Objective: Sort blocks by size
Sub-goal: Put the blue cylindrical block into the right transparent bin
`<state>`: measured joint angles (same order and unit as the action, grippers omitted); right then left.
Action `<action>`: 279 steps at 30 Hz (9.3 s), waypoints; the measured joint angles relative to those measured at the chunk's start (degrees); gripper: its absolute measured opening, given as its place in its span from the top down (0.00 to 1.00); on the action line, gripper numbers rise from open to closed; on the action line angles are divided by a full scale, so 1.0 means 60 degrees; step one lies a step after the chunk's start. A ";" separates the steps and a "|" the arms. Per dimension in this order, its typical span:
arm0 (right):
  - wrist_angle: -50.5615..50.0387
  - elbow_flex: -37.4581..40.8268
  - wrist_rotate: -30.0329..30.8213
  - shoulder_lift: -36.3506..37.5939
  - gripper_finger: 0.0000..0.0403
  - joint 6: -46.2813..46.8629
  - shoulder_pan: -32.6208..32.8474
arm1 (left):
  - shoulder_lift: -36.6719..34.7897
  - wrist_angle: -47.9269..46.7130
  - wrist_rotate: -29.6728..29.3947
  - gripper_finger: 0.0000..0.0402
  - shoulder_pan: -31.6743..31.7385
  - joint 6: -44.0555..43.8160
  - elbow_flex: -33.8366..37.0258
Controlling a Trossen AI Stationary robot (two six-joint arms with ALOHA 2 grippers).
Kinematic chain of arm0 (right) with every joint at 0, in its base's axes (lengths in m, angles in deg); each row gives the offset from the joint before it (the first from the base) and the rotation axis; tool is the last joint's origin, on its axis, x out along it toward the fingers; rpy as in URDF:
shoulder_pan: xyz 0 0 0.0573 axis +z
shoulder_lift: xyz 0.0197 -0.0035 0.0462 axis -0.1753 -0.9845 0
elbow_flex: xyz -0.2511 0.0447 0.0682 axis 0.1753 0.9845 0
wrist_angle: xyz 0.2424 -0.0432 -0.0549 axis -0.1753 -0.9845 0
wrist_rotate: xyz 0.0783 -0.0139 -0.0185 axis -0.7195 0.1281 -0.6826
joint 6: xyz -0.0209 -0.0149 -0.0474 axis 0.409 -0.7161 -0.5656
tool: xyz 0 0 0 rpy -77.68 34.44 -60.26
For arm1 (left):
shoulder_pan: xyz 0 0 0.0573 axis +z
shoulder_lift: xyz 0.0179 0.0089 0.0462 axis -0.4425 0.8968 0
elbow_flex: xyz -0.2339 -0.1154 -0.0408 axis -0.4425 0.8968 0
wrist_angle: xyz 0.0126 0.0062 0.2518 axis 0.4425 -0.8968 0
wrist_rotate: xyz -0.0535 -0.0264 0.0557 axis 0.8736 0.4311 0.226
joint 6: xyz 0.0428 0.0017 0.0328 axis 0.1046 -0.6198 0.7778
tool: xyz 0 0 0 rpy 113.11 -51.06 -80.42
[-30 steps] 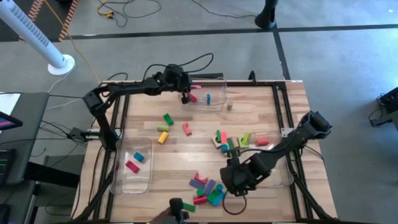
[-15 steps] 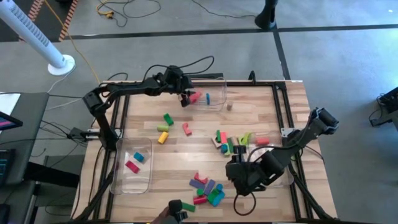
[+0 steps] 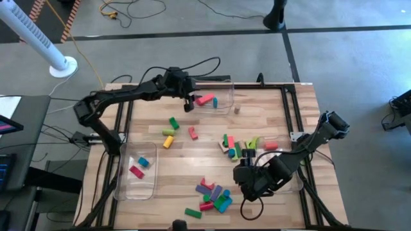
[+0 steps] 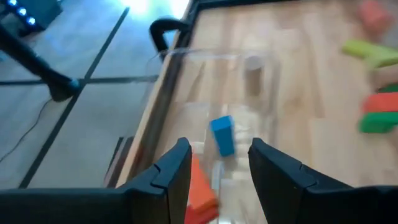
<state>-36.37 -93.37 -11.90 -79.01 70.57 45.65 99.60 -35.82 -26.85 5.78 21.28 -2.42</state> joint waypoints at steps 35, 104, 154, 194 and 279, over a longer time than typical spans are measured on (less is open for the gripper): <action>0.0047 0.0000 0.0200 -0.0004 0.48 0.0070 -0.0455 | -0.6108 -0.3796 -0.2756 0.62 -0.7330 -0.2239 0.2646; 0.4413 0.4273 -0.0670 -0.0011 0.48 -0.0827 -0.3085 | -0.7621 -0.1353 -0.3380 0.62 -1.1372 -0.2213 0.5526; 0.4333 0.3978 -0.1440 -0.0015 0.58 -0.1063 -0.3203 | -0.7618 -0.1157 -0.3681 0.62 -1.1368 -0.2084 0.5519; -0.4100 -0.1552 -0.1257 -0.0004 0.58 0.0978 -0.1516 | -0.7618 -0.1111 -0.4061 0.62 -1.1368 -0.1985 0.5519; -0.5428 0.0545 -0.2193 0.0029 0.58 0.9501 0.2106 | -0.6179 -0.0692 -0.3919 0.62 -1.0064 -0.1483 0.5515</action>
<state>-68.94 -90.10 -25.05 -78.84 127.57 58.28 62.53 -39.97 -50.36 -54.60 12.38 30.67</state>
